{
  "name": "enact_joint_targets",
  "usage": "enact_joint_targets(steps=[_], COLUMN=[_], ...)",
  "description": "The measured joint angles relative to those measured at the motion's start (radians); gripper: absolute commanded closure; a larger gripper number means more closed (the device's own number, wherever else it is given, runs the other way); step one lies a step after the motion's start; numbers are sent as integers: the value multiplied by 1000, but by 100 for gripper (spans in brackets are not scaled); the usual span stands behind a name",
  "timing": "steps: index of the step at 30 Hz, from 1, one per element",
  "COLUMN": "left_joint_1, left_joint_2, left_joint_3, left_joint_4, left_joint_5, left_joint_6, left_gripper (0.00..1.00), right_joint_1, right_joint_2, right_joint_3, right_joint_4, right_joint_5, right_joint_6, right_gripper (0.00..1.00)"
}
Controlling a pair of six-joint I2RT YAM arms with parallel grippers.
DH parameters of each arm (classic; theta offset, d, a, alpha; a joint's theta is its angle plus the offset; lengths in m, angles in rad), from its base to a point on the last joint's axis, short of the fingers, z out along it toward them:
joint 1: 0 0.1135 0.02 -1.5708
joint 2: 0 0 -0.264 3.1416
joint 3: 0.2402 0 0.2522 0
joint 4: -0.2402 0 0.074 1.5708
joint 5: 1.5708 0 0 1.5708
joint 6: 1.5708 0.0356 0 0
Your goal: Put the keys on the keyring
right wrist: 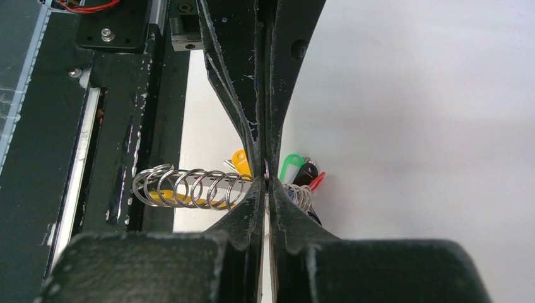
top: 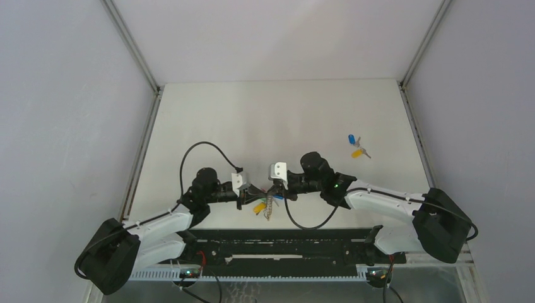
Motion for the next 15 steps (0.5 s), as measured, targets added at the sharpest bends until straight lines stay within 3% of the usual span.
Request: enact_joint_targets(steps=[5,8,15], left_joint_1=[-2,-2,-2], left_joint_2=[-32,-60,-72], left_joint_3=[0,0,0], left_joint_4=[-13,-19,-27], left_joint_5=[-16,-34,-94], left_joint_6=[6,10,27], left_gripper=[100,100,100], right_joint_1=[-2,-6,-66], right_joint_2=[-13,-16,-104], right_joint_3=[5,17,18], right_joint_4=[-9,-11,-42], right_joint_5=[3,4,24], right_joint_6=[1,9,98], right_gripper=[99,91,56])
